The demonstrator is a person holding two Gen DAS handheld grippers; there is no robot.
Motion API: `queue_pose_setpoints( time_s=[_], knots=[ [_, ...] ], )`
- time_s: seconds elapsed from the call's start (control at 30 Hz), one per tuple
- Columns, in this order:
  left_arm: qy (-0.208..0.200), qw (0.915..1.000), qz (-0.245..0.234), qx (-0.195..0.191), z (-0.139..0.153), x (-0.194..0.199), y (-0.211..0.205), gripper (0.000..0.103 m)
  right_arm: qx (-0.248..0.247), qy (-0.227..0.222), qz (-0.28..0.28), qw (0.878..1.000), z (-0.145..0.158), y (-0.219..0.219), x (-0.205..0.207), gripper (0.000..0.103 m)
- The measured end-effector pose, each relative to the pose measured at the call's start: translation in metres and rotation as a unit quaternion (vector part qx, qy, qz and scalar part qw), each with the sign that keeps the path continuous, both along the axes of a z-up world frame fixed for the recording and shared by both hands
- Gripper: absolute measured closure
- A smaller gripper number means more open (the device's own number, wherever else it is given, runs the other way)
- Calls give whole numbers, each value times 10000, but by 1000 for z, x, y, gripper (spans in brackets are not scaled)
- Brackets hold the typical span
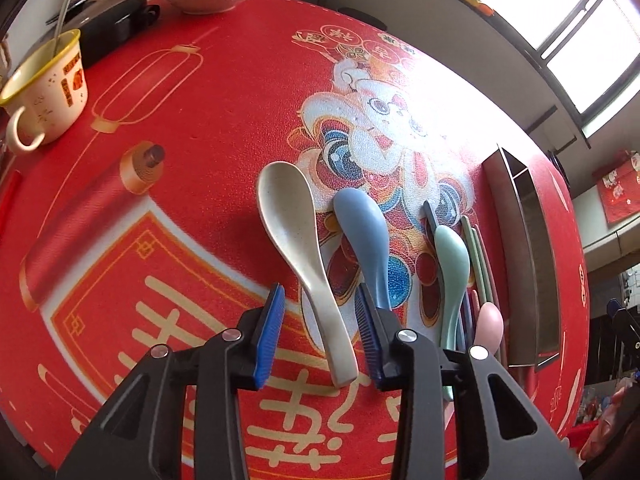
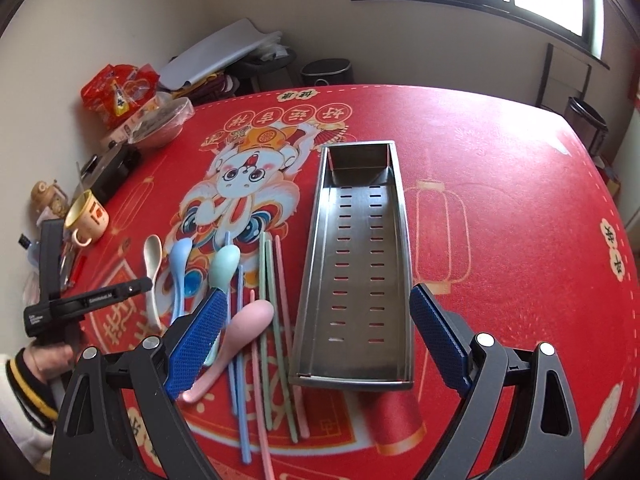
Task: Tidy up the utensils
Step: 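Close the left tool on the white spoon's handle, then close the right tool on a pink chopstick while the left tool holds the white spoon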
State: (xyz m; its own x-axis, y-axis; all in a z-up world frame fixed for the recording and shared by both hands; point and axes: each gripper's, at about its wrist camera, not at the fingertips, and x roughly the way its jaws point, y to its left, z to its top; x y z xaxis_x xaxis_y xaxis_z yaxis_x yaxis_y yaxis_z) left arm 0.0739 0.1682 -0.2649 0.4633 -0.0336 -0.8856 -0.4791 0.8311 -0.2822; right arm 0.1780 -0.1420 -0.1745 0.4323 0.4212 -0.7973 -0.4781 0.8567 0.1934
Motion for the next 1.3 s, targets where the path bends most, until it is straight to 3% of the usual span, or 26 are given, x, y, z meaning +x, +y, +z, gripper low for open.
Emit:
queue_pose_setpoints(
  time_s=[0.2, 0.3, 0.47, 0.6, 0.8, 0.83, 0.87, 1.0, 1.1, 1.23, 1.3],
  knots=[
    [-31, 9988, -356, -327, -11, 4, 5, 69, -87, -3, -372, 9993, 1, 6, -17, 14],
    [-39, 9976, -517, -466, -15, 4, 5, 79, -103, -55, -522, 9986, 4, 8, -24, 14],
    [-129, 9955, -668, -656, -19, 4, 8, 86, -57, -47, -710, 9974, 5, 8, -30, 14],
    [-94, 9948, -787, -645, -23, 7, 9, 96, 2, 8, -808, 9967, 4, 7, -35, 14],
    [-11, 9929, -1107, -441, -20, 5, 5, 96, 67, 28, -863, 9962, 4, 6, -41, 15],
    [4, 9923, -1170, -408, -20, 4, 3, 96, 78, 73, -854, 9963, 2, 6, -41, 28],
    [27, 9917, -1230, -384, -20, 3, 2, 96, 69, 159, -823, 9965, 0, 7, -40, 33],
    [100, 9890, -1436, -341, -20, -5, -1, 96, 237, 391, -610, 9971, -11, 7, -41, 39],
    [116, 9868, -1591, -270, -19, -16, -4, 96, 234, 395, -93, 9989, -19, 13, -47, 49],
    [116, 9845, -1747, -118, -19, -22, -11, 96, -179, 388, 472, 9980, -37, 24, -62, 81],
    [94, 9844, -1755, -112, -19, -23, -12, 96, -270, 506, 591, 9966, -47, 27, -68, 91]
  ],
)
